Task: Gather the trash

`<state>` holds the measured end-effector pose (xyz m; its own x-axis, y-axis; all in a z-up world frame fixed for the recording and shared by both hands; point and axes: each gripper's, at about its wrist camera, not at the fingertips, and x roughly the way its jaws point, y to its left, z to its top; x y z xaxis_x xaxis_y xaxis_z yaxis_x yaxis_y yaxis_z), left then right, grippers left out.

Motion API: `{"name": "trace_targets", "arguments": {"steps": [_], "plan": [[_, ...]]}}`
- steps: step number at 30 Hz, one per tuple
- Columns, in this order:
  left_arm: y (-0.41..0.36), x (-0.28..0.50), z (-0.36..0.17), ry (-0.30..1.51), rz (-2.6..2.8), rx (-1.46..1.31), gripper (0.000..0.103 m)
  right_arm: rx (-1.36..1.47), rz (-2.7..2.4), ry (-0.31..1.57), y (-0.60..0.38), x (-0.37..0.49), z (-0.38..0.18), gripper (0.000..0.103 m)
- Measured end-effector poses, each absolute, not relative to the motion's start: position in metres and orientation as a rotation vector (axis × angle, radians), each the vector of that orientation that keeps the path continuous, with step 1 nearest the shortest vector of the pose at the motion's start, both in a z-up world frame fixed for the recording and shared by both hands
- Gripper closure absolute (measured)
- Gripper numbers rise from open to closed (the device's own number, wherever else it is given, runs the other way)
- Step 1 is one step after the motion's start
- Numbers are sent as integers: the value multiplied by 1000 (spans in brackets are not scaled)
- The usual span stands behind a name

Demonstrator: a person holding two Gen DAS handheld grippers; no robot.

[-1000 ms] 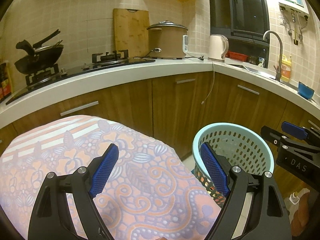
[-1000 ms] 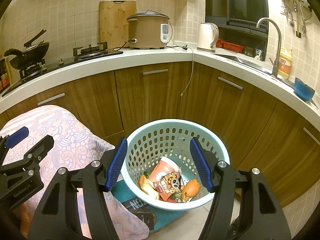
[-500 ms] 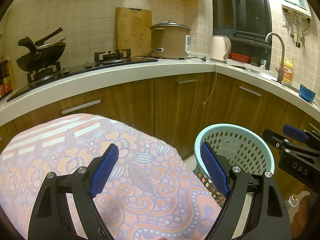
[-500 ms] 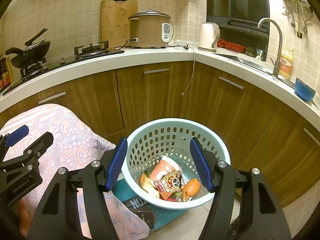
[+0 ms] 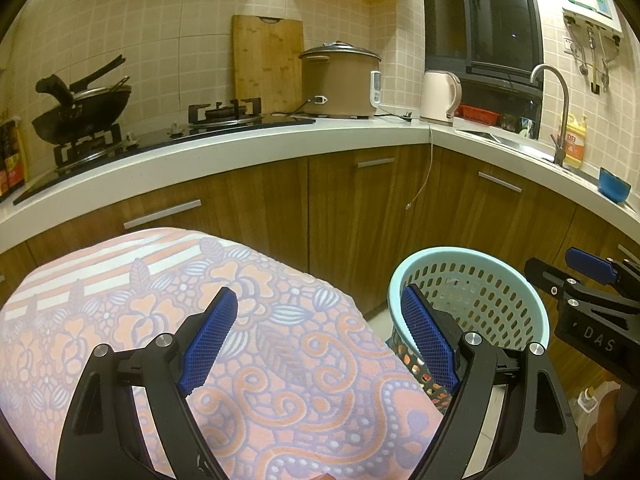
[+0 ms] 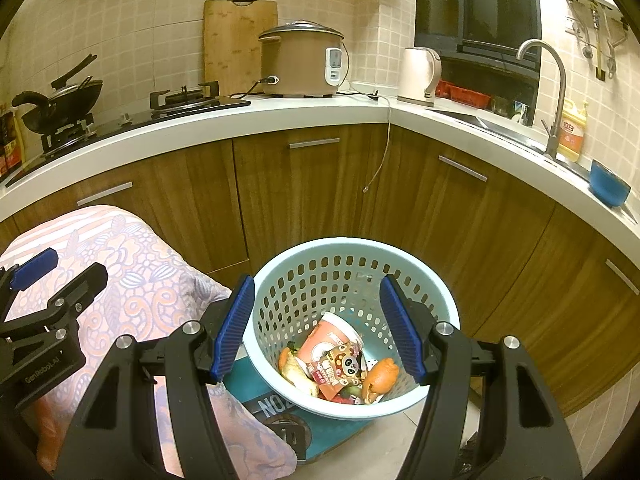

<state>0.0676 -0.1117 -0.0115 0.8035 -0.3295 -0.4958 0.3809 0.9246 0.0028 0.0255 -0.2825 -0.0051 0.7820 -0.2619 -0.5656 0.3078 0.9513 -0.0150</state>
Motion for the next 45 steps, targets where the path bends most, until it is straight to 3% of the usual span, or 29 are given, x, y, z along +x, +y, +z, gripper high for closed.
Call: {"name": "trace_targets", "arguments": {"steps": [45], "plan": [[-111, 65, -12, 514, -376, 100, 21, 89, -275, 614, -282, 32, -6, 42]]}}
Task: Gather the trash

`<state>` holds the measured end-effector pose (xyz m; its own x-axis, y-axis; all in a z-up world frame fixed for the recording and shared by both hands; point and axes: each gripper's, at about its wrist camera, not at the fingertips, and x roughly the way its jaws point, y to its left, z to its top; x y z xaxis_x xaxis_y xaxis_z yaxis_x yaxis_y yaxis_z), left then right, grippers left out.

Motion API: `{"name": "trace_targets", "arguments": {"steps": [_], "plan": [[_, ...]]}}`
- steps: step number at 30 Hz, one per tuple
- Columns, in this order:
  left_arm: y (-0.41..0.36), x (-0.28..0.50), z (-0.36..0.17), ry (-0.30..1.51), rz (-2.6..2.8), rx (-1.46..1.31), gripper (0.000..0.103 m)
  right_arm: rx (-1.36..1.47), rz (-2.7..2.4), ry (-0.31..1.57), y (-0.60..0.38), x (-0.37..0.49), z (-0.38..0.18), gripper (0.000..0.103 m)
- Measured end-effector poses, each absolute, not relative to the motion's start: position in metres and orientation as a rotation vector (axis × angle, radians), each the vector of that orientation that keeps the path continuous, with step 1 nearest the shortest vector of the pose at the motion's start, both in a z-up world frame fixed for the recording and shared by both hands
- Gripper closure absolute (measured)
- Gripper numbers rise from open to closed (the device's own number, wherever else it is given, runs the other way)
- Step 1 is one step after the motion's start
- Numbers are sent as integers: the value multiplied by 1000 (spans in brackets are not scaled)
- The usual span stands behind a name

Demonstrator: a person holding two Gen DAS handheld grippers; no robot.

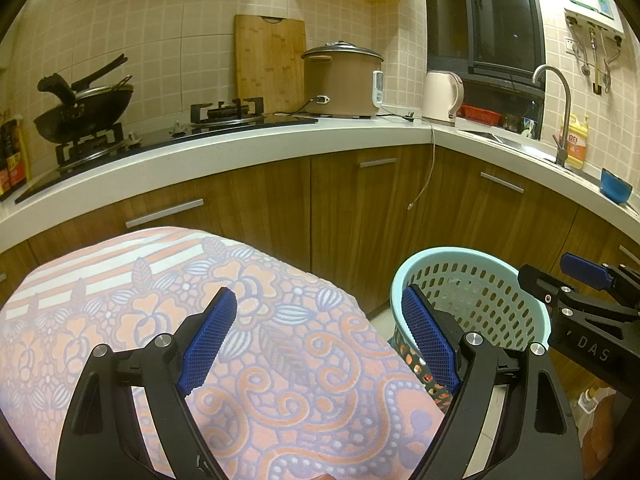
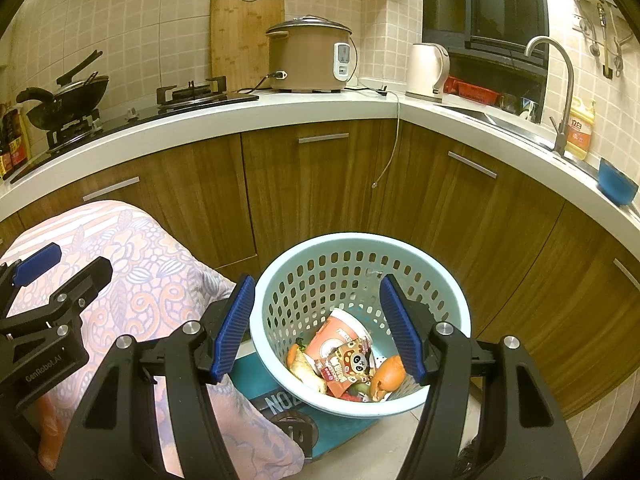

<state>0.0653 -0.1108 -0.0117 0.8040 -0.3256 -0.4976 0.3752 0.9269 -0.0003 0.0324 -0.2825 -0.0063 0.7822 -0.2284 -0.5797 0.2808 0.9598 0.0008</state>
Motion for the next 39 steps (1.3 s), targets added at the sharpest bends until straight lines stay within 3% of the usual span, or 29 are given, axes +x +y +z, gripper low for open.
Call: {"name": "trace_targets", "arguments": {"steps": [29, 33, 39], "plan": [[-80, 32, 26, 491, -262, 139, 22, 73, -223, 560, -261, 1, 22, 42], [-69, 32, 30, 534, -268, 121, 16, 65, -212, 553, -255, -3, 26, 42], [-60, 25, 40, 513, -261, 101, 16, 62, -212, 542, -252, -9, 34, 42]]}}
